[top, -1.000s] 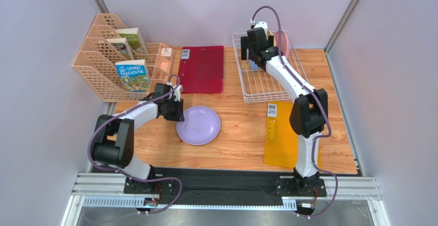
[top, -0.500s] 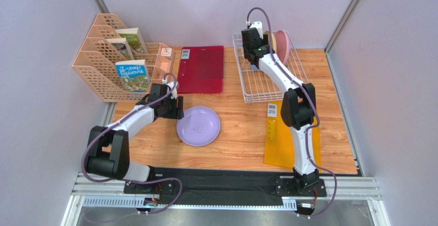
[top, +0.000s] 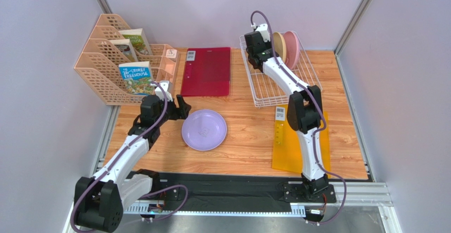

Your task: Unload the plates from the dish rack

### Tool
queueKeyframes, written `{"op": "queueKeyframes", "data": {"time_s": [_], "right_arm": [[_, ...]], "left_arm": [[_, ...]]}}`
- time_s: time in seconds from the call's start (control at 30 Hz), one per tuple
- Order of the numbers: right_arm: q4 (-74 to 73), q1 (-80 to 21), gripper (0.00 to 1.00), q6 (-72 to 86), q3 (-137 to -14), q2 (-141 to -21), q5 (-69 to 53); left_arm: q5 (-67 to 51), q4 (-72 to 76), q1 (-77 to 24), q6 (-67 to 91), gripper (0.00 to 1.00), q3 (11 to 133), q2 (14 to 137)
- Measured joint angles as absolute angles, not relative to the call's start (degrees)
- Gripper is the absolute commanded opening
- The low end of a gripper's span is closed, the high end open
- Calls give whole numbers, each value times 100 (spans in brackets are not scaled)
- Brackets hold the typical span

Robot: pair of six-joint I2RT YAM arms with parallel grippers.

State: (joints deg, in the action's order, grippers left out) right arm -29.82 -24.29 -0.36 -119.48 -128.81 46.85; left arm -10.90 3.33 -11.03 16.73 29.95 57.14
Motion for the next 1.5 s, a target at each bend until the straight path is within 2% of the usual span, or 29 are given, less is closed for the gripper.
{"op": "queueKeyframes", "data": {"time_s": [0.37, 0.5, 0.63, 0.77, 0.97, 1.27, 1.5], "right_arm": [[-1570, -3004, 0, -891, -10792, -12180, 6510], [-1448, -3026, 0, -858, -10361, -11585, 6624], [-1592, -3140, 0, -493, -9963, -10809, 6372], [-2062, -3295, 0, 117, -9489, -9867, 5745], [-2504, -3328, 0, 1070, -8659, -8879, 3990], [-2663, -3321, 0, 1865, -8018, -8803, 1568], [-2521, -3323, 0, 2139, -7979, -8986, 440]], "left_arm": [[-1162, 711, -1100, 1929, 87, 2971, 5789], [-1164, 746, -1103, 1946, 93, 2971, 5802], [-1190, 886, -1103, 1973, 93, 2971, 5826], [-1302, 1052, -1100, 2082, 93, 2971, 5852], [-1610, 1754, -1100, 2445, 92, 2805, 5852], [-1929, 3015, -1105, 3083, 90, 2403, 6029], [-1940, 3509, -1153, 3361, 90, 2383, 6335]]}}
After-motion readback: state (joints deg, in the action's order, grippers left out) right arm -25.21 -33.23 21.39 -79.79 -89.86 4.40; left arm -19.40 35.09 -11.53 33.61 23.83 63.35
